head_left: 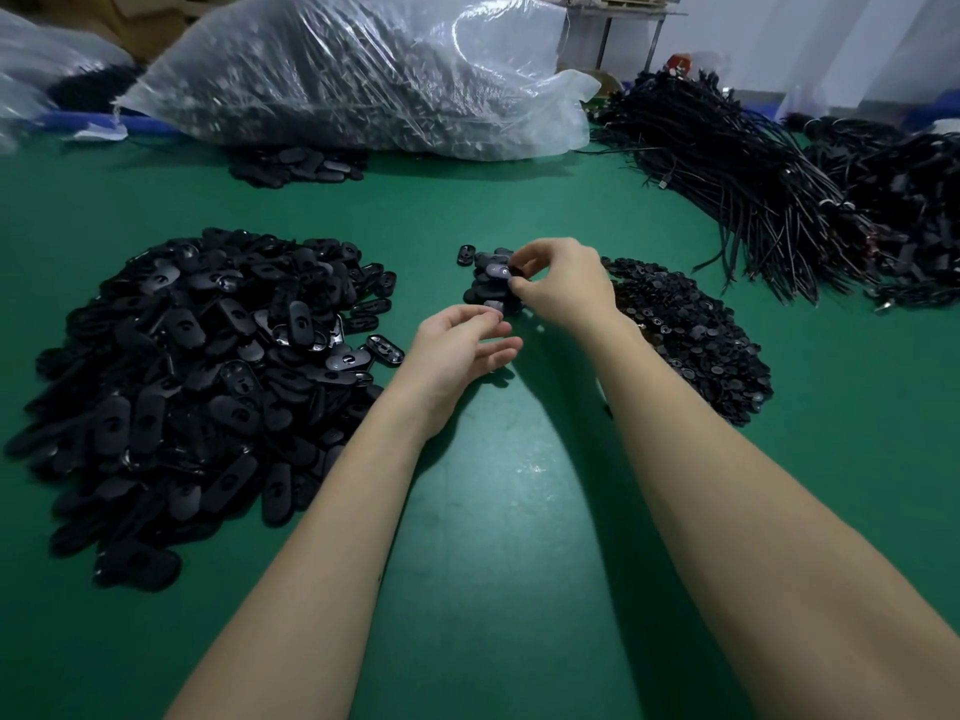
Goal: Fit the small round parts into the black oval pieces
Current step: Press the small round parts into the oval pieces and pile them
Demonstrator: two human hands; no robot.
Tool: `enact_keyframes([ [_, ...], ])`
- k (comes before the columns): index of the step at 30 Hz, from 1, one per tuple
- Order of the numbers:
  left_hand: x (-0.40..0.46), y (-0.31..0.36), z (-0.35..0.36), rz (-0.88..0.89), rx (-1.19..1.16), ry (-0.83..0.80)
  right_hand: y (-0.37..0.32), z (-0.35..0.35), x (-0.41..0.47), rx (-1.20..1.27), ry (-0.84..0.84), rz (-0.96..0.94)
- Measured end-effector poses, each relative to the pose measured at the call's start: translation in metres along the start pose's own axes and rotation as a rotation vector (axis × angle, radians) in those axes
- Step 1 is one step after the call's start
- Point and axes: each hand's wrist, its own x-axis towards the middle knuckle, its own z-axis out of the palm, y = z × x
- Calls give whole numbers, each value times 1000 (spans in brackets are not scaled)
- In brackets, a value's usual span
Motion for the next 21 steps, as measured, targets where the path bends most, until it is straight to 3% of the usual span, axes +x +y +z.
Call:
enact_keyframes([
  [12,1,-2,2,15,58,6,9,-7,-7,89,16,29],
  [21,-4,0,6,37,84,-11,-31,-17,-7,38,-280,-144],
])
